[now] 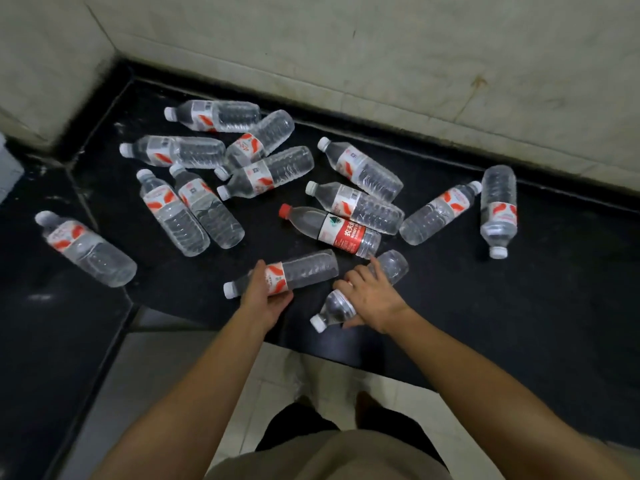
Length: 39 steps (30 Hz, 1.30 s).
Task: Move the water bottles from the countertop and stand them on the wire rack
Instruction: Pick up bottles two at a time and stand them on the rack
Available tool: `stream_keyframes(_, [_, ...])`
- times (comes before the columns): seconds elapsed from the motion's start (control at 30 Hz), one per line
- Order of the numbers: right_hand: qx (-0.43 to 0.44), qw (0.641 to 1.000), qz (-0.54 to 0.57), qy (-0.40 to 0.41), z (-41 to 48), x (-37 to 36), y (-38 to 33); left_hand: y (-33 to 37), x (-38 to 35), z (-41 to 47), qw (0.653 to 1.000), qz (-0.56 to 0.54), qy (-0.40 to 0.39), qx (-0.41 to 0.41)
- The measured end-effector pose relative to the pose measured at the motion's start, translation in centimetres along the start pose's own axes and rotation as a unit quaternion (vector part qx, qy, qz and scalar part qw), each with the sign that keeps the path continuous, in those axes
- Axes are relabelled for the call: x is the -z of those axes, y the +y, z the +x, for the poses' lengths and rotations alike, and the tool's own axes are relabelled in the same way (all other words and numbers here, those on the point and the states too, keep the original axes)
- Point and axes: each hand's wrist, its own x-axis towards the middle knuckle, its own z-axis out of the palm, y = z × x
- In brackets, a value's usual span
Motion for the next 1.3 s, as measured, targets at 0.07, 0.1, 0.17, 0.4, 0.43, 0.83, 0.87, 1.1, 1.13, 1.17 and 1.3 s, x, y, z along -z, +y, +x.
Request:
stream_keyframes(0.07, [-0.016,1.0,0.012,0.003,-1.2,-0.4,0.0,0.0,0.5,-0.6,0.999,0.028,-0.007,-0.029])
stream_keyframes(0.1, [-0.033,0.999,0.033,0.009,-2.0,-0.7,0.1,0.1,0.5,-1.0,0.997,0.049,-0.01,-0.05])
stream_keyframes(0.17, [-0.076,0.991,0.099,0.049,-3.7,-1.5,0.4,0.2,0.1,-1.8,0.987,0.119,-0.008,-0.11])
stream_keyframes(0.4, [-0.224,0.915,0.268,0.202,-9.8,-2.6,1.5,-0.5,-4.0,-4.0,0.889,0.342,-0.081,-0.294])
stream_keyframes(0.43, [-0.241,0.905,0.275,0.217,-10.7,-2.8,1.6,-1.0,-4.5,-4.5,0.876,0.362,-0.09,-0.305])
stream_keyframes(0.83, [-0.375,0.633,0.598,0.317,-24.1,-5.2,3.0,-11.6,-8.7,-12.1,0.698,0.544,-0.242,-0.398])
stream_keyframes(0.87, [-0.384,0.593,0.62,0.342,-25.9,-5.8,3.2,-13.0,-9.2,-13.3,0.691,0.544,-0.256,-0.4])
stream_keyframes(1.1, [-0.383,0.484,0.641,0.456,-41.0,-9.9,3.7,-27.0,-12.2,-24.1,0.666,0.505,-0.339,-0.432])
stream_keyframes(1.13, [-0.385,0.464,0.643,0.472,-43.4,-10.5,3.9,-29.2,-12.7,-25.7,0.668,0.497,-0.352,-0.428])
stream_keyframes(1.17, [-0.385,0.44,0.649,0.486,-45.7,-11.0,4.2,-31.2,-13.2,-27.1,0.67,0.487,-0.369,-0.421])
stream_keyframes(1.3, [-0.355,0.328,0.678,0.554,-54.7,-12.4,5.8,-39.1,-15.1,-32.8,0.644,0.472,-0.436,-0.416])
